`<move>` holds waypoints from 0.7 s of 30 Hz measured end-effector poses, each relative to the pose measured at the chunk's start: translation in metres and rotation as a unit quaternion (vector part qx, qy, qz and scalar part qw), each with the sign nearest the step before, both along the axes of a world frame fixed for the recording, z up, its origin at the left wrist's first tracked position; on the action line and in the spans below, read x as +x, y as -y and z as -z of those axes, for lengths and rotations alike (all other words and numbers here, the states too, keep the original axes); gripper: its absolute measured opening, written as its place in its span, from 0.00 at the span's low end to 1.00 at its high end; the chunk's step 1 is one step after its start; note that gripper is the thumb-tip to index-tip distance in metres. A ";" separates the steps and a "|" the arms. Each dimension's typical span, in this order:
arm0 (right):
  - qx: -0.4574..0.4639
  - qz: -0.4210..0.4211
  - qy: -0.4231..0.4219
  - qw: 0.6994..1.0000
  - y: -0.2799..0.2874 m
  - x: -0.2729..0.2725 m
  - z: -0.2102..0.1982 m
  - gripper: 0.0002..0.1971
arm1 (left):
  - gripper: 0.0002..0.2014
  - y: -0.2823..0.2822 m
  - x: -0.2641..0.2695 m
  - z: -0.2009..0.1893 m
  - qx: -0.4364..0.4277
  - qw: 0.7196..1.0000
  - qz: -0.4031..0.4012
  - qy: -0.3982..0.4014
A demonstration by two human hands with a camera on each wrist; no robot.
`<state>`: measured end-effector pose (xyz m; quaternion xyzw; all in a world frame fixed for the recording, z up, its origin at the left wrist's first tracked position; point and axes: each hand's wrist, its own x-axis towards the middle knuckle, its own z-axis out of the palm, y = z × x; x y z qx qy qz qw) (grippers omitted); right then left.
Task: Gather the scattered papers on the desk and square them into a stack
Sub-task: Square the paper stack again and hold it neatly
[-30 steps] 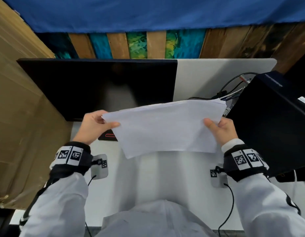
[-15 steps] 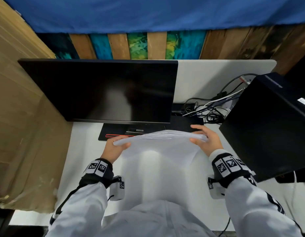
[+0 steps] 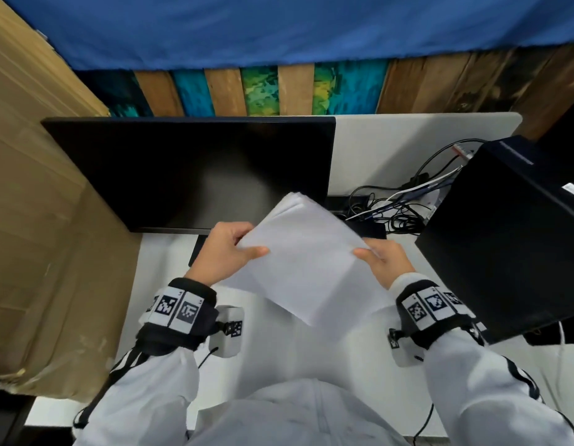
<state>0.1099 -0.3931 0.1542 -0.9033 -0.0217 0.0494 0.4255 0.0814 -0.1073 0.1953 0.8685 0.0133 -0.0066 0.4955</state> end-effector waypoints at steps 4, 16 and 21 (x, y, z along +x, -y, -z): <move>0.164 0.036 -0.038 0.985 0.020 0.001 -0.004 0.10 | 0.03 -0.022 -0.001 -0.002 -0.098 0.993 -0.060 -0.005; 0.245 0.091 -0.125 0.957 -0.011 -0.028 0.001 0.24 | 0.18 0.037 -0.021 0.026 -0.249 0.961 -0.073 -0.095; 0.234 0.101 -0.141 0.957 -0.011 -0.026 0.006 0.23 | 0.16 0.044 -0.017 0.039 -0.236 0.960 -0.099 -0.117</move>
